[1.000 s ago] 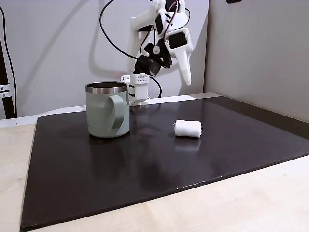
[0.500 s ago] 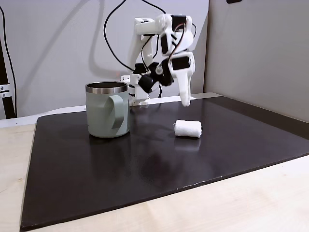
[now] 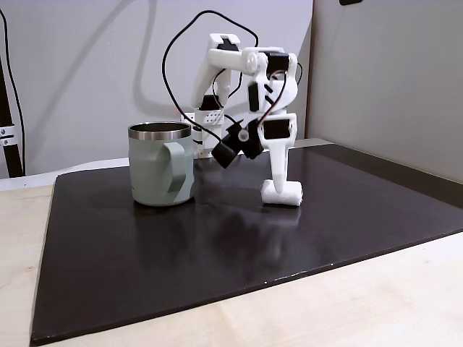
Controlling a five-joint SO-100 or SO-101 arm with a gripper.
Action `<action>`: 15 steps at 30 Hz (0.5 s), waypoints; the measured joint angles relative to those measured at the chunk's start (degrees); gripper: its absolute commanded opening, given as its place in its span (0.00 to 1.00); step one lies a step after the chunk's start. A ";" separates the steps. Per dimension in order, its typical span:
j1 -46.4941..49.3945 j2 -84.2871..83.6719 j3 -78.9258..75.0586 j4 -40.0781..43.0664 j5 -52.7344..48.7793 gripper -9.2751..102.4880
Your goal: Grasp a gauze and put it in the cup.
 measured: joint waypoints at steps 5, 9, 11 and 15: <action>0.00 -2.37 -1.58 0.00 0.00 0.31; 0.00 -2.90 -1.58 -0.70 0.18 0.20; 0.00 -3.25 -1.76 -0.70 0.97 0.13; 0.00 -3.34 -1.85 -1.23 1.93 0.08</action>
